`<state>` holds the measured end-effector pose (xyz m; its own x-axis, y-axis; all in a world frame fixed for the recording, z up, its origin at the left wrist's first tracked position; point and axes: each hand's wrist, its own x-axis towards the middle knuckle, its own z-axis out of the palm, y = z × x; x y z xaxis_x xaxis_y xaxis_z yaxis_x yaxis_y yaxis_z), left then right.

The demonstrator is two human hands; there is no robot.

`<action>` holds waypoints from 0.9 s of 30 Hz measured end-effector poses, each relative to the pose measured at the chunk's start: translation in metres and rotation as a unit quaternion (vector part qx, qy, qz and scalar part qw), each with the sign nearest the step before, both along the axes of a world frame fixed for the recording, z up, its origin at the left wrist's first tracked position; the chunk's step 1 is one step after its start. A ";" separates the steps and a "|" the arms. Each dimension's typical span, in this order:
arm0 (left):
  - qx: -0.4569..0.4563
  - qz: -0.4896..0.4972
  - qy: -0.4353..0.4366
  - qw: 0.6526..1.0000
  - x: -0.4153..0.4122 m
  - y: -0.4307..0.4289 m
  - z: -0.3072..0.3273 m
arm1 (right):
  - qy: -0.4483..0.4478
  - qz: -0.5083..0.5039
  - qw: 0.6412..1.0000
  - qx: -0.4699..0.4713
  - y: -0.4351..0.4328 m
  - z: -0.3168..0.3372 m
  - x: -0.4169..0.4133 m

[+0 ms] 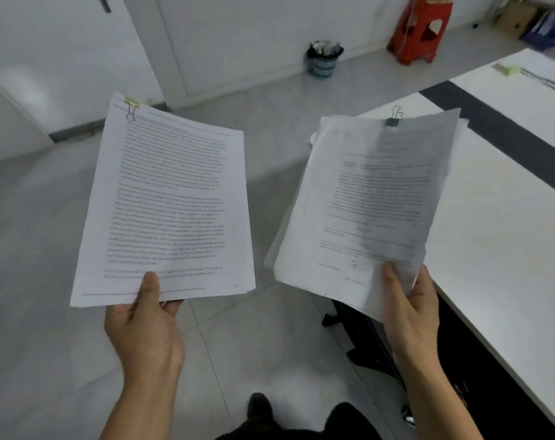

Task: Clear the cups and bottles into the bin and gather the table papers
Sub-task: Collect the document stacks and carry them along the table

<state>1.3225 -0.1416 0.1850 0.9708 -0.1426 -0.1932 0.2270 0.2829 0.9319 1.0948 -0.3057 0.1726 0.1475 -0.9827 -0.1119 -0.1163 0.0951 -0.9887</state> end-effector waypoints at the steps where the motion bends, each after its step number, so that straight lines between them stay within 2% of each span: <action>1: 0.003 -0.003 -0.001 1.000 0.020 -0.005 0.002 | 0.000 -0.002 1.000 -0.004 -0.004 0.002 0.017; 7: 0.002 -0.032 -0.011 0.999 0.118 -0.077 0.000 | -0.031 -0.037 0.999 -0.004 -0.054 -0.009 0.102; 13: 0.020 -0.055 -0.016 0.998 0.220 -0.187 -0.010 | -0.045 -0.064 0.997 0.028 -0.153 -0.043 0.215; 19: -0.016 -0.035 -0.054 0.998 0.356 -0.279 0.024 | -0.054 -0.051 0.997 0.030 -0.272 -0.009 0.341; 23: -0.051 -0.046 -0.047 0.997 0.441 -0.331 0.018 | -0.042 -0.026 0.999 0.001 -0.342 0.011 0.411; 27: -0.066 -0.063 -0.041 0.995 0.496 -0.411 0.005 | -0.016 -0.029 0.999 -0.015 -0.408 0.002 0.476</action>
